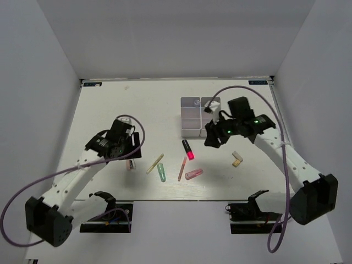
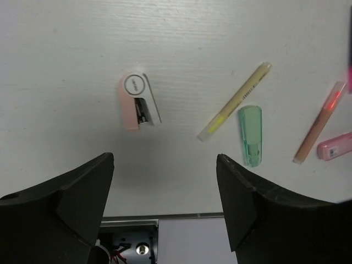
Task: Sort the stationery into containers
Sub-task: Pick up the pen from the center of the board, then place the pen in the storage box.
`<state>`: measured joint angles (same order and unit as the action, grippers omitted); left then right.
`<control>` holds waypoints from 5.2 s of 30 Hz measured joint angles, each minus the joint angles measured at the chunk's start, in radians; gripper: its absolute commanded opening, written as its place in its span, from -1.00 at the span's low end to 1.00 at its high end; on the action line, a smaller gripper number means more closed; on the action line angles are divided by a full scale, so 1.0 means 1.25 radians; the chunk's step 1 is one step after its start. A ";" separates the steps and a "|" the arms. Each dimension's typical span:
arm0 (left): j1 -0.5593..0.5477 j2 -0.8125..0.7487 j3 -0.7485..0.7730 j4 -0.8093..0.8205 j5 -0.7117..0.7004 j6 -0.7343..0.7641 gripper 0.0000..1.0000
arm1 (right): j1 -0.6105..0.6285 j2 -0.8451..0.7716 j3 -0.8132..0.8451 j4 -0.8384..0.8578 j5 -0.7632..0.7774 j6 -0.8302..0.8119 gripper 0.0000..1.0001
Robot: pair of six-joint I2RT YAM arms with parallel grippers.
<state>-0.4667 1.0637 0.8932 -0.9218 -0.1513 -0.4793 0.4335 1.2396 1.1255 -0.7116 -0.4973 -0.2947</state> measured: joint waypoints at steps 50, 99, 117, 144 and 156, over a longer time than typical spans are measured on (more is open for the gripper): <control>0.061 -0.410 -0.208 -0.021 -0.145 0.021 0.92 | 0.327 0.483 0.033 0.287 0.544 0.356 0.15; 0.061 -0.435 -0.219 -0.017 -0.141 0.009 0.92 | 0.339 0.353 0.035 0.271 0.339 0.109 -0.84; 0.061 -0.436 -0.222 -0.016 -0.131 0.006 0.92 | 0.280 0.245 0.229 0.207 0.721 -0.420 -1.00; 0.061 -0.428 -0.238 0.004 -0.094 0.010 0.92 | 0.082 0.587 0.730 -0.238 0.708 -0.805 -1.00; 0.061 -0.425 -0.239 0.009 -0.079 0.015 0.92 | 0.045 0.655 0.743 -0.266 0.693 -0.821 -1.00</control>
<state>-0.3901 0.5331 0.5949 -0.9112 -0.2501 -0.4610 0.4904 2.0586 2.0537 -1.0439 0.3695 -1.3209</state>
